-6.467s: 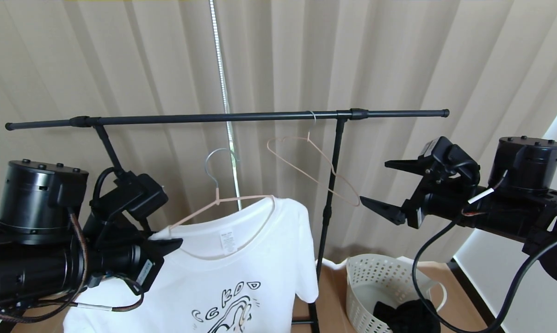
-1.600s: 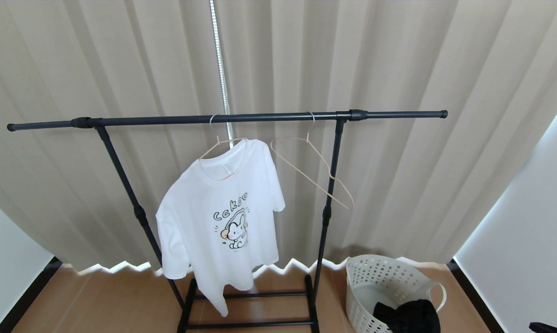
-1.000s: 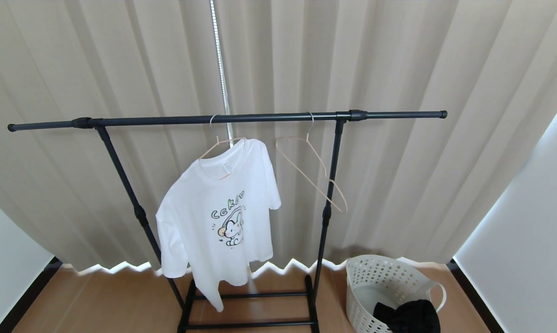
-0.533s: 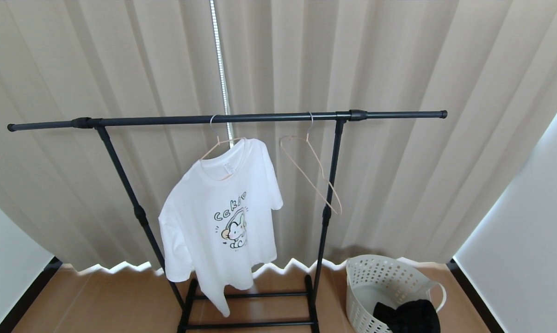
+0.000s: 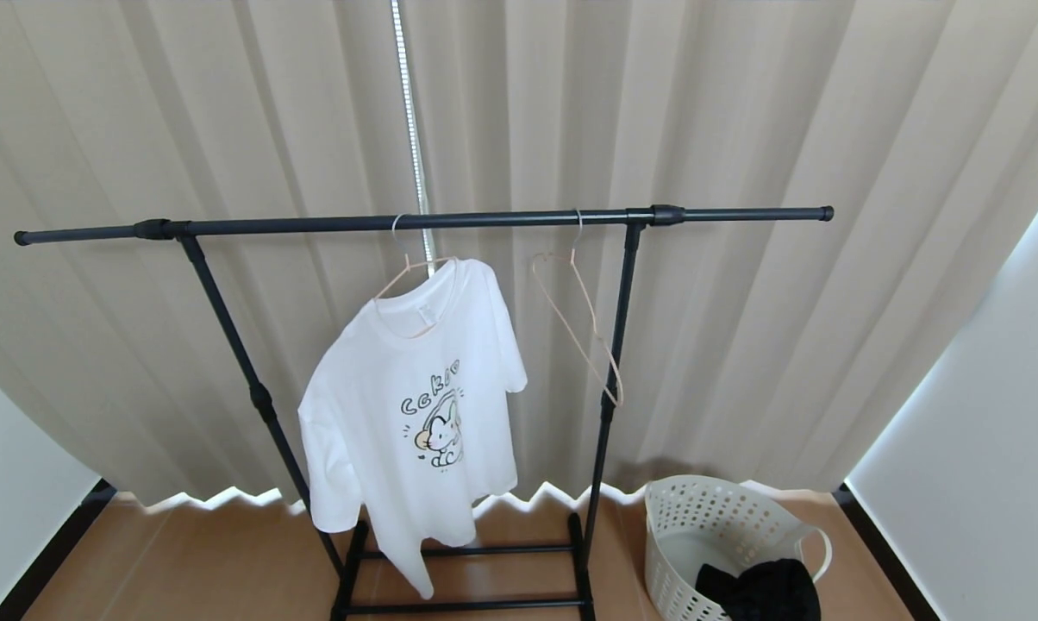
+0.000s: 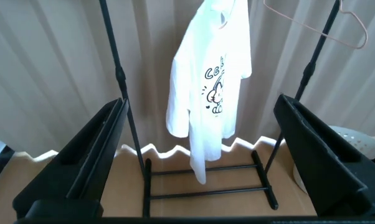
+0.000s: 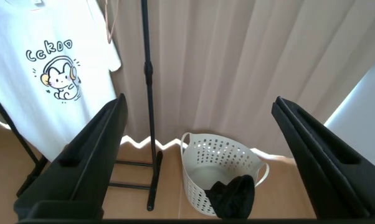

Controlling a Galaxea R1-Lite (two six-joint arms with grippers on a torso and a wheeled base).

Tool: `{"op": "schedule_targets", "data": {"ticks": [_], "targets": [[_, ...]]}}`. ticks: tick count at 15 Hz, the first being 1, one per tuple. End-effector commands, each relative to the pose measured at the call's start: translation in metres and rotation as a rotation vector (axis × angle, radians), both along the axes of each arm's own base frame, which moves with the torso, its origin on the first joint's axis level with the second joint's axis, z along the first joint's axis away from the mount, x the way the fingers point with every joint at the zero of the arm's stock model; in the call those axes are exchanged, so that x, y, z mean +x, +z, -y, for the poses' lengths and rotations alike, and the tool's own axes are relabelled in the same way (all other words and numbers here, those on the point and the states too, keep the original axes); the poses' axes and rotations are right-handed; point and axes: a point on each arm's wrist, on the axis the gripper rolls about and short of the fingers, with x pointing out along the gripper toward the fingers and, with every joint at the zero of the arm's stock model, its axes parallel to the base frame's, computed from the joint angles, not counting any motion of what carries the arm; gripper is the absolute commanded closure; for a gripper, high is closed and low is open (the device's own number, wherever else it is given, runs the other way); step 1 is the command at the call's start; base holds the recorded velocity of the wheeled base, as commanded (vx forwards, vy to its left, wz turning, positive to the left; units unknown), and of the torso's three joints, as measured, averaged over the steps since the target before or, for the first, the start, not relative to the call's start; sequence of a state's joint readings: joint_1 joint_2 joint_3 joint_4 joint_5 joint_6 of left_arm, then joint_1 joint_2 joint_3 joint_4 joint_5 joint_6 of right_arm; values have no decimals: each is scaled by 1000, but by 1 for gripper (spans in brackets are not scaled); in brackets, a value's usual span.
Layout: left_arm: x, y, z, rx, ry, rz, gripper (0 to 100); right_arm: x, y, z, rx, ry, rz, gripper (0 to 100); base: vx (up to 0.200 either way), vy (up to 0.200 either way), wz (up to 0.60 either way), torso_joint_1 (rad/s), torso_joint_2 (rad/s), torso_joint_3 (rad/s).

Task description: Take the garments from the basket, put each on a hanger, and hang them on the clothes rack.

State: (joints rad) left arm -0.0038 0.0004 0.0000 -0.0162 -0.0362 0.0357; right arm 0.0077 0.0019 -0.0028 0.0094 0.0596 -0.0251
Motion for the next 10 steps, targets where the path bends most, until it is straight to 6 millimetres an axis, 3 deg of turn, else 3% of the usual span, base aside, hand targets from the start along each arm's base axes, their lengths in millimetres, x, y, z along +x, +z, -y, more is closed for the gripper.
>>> {"op": "schedule_targets", "data": {"ticks": [1, 6, 10], "targets": [[0, 0, 0, 0, 0, 1, 0, 0, 0, 0, 2, 0, 1, 0, 0, 0, 0, 0, 0, 0], [0, 0, 0, 7, -7, 1, 0, 0, 0, 0, -2, 0, 1, 0, 0, 0, 0, 0, 0, 0], [0, 0, 0, 6, -7, 1, 0, 0, 0, 0, -3, 0, -1, 0, 0, 0, 0, -107, 249, 119]]}}
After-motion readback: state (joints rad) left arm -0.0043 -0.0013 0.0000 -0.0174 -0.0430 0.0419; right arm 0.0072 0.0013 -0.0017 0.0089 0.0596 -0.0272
